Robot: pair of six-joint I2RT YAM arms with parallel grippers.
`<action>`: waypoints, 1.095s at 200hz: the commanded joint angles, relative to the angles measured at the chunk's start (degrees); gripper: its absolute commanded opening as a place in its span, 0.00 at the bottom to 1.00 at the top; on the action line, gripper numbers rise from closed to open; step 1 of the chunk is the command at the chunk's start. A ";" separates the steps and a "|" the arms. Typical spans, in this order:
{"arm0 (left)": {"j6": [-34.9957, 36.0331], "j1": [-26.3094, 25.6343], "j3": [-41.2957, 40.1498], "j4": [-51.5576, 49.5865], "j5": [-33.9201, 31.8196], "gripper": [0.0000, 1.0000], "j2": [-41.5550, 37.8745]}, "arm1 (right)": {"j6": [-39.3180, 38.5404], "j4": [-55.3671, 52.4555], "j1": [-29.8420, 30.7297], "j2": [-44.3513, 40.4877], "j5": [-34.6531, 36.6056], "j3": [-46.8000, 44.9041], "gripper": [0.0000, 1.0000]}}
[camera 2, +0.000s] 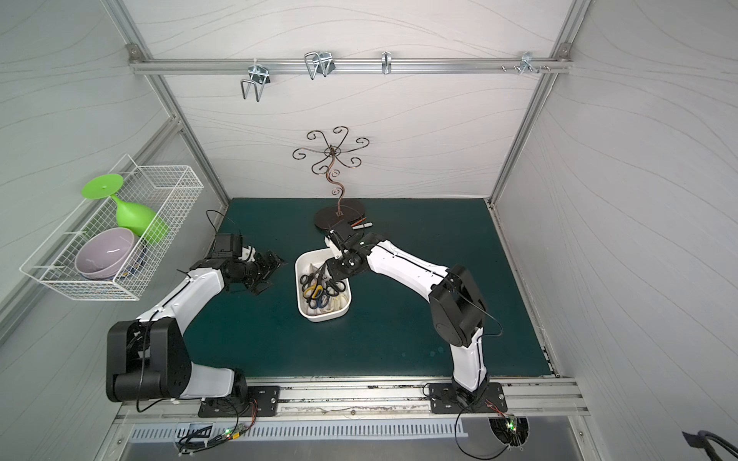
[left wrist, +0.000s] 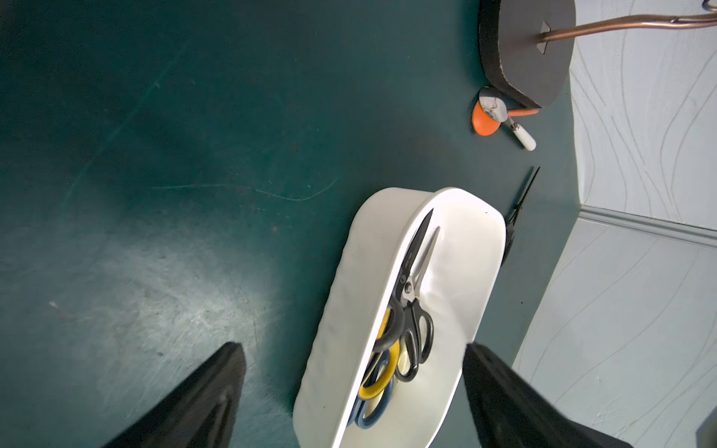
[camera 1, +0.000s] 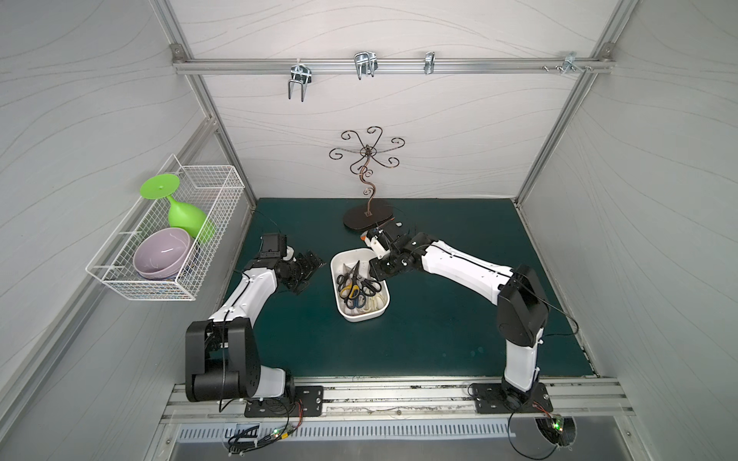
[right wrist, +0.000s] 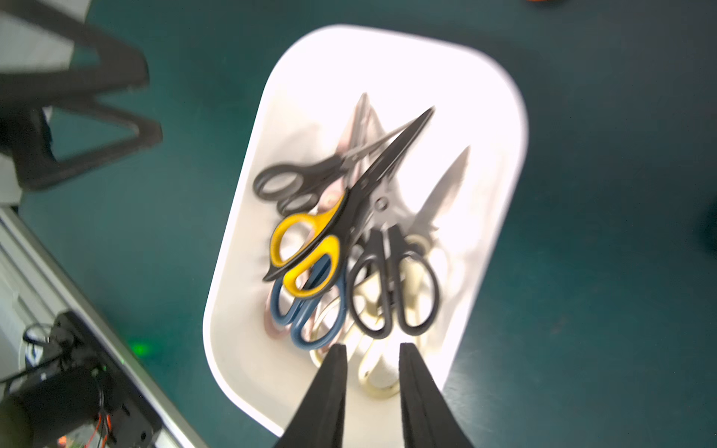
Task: Take the scissors out of the storage box
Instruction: Pick up the scissors from the storage box.
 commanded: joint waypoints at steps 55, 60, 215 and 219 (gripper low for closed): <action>1.83 3.27 -1.71 0.64 -0.77 0.92 0.05 | -2.87 -2.73 3.76 6.34 3.77 2.29 0.31; 1.71 3.26 -1.94 0.90 -0.62 0.92 0.30 | -3.62 -3.21 3.76 7.02 4.28 2.91 0.31; 0.21 4.14 -2.05 3.19 2.48 0.92 2.41 | -13.25 -10.83 1.03 17.80 6.61 15.04 0.33; 0.20 4.21 -2.05 3.20 2.45 0.92 2.38 | -13.45 -11.22 1.04 18.15 6.47 15.40 0.33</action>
